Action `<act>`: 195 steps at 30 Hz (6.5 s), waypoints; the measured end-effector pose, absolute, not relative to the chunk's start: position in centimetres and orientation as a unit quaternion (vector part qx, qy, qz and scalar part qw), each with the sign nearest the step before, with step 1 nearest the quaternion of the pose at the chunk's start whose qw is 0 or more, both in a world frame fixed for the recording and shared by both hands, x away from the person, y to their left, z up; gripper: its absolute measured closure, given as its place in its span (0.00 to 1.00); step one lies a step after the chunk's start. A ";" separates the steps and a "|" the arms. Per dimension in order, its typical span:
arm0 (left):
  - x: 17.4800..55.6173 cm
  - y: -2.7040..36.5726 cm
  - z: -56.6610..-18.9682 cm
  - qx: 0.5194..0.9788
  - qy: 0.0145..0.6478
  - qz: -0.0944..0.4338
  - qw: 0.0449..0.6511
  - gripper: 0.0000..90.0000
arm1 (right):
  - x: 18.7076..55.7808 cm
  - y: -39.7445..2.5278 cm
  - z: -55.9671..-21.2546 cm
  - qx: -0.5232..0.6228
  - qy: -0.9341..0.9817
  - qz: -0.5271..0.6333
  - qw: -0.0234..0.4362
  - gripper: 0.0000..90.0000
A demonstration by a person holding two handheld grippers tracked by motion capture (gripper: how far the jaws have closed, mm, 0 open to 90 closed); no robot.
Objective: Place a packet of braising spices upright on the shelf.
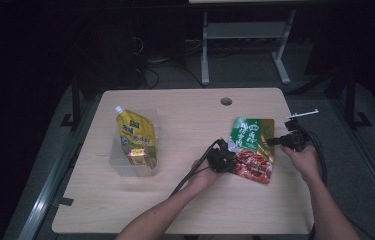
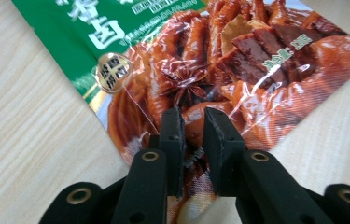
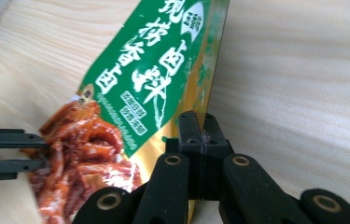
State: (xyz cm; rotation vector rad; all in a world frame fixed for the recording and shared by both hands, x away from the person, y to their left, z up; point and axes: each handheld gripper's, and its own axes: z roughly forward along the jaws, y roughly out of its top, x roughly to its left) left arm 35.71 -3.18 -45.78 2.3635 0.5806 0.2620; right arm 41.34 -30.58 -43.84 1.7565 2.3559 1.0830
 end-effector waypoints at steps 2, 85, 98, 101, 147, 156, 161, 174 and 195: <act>35.5 -3.0 -45.7 0.905 0.223 0.102 0.347 0.84 | 40.9 -30.4 -43.0 0.555 0.755 0.349 0.012 1.00; 27.6 7.1 -42.1 0.873 0.212 0.091 0.429 0.37 | 37.2 -16.7 -25.9 0.362 0.814 0.428 0.150 1.00; 27.4 8.3 -42.6 0.868 0.223 0.085 0.436 0.34 | 39.0 -12.4 -24.0 0.326 0.822 0.444 0.145 1.00; 27.5 8.7 -42.8 0.875 0.216 0.085 0.425 0.34 | 39.5 -11.1 -23.7 0.317 0.825 0.445 0.142 1.00; 27.5 9.8 -43.3 0.868 0.229 0.081 0.433 0.31 | 44.9 3.2 -22.6 0.251 0.835 0.472 0.129 1.00; 27.5 10.2 -43.2 0.869 0.226 0.088 0.432 0.31 | 46.0 6.5 -24.4 0.258 0.834 0.472 0.124 1.00; 27.5 10.4 -43.1 0.866 0.233 0.091 0.434 0.31 | 46.7 8.0 -25.6 0.264 0.833 0.472 0.117 1.00; 27.4 10.6 -43.1 0.867 0.232 0.094 0.431 0.31 | 47.4 8.9 -28.9 0.286 0.819 0.487 0.099 1.00; 27.2 10.2 -43.2 0.864 0.234 0.097 0.436 0.31 | 46.9 7.2 -32.3 0.304 0.806 0.499 0.094 0.99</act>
